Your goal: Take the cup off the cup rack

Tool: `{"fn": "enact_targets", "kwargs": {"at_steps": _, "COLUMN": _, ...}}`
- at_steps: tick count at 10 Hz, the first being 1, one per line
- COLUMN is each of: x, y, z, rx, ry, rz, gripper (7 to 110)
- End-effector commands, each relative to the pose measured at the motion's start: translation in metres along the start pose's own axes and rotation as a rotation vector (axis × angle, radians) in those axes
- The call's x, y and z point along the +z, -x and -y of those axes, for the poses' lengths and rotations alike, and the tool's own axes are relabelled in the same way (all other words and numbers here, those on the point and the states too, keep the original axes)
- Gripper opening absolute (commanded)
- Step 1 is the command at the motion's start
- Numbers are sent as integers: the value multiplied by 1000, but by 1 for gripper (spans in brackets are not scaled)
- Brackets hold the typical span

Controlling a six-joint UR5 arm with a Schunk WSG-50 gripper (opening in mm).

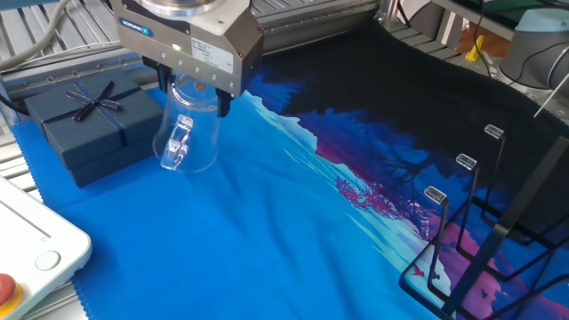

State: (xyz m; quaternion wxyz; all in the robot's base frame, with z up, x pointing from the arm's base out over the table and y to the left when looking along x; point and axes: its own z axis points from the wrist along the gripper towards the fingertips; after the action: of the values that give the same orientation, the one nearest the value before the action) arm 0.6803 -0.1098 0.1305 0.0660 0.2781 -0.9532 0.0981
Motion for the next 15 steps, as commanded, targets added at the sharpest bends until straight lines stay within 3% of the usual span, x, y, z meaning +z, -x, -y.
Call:
{"fn": "enact_targets", "kwargs": {"at_steps": 1, "x": 1, "y": -6, "z": 6, "rx": -23, "ry": -13, "rz": -10, "gripper": 44}}
{"fn": "enact_targets", "kwargs": {"at_steps": 3, "x": 1, "y": -7, "z": 1, "rx": -19, "ry": 7, "rz": -13, "gripper": 44}}
{"fn": "enact_targets", "kwargs": {"at_steps": 6, "x": 0, "y": -8, "z": -26, "rx": 4, "ry": 112, "rz": -17, "gripper": 44}}
{"fn": "enact_targets", "kwargs": {"at_steps": 11, "x": 1, "y": -17, "z": -13, "rx": 20, "ry": 62, "rz": -55, "gripper": 44}}
{"fn": "enact_targets", "kwargs": {"at_steps": 15, "x": 0, "y": -21, "z": -17, "rx": 16, "ry": 75, "rz": -70, "gripper": 44}}
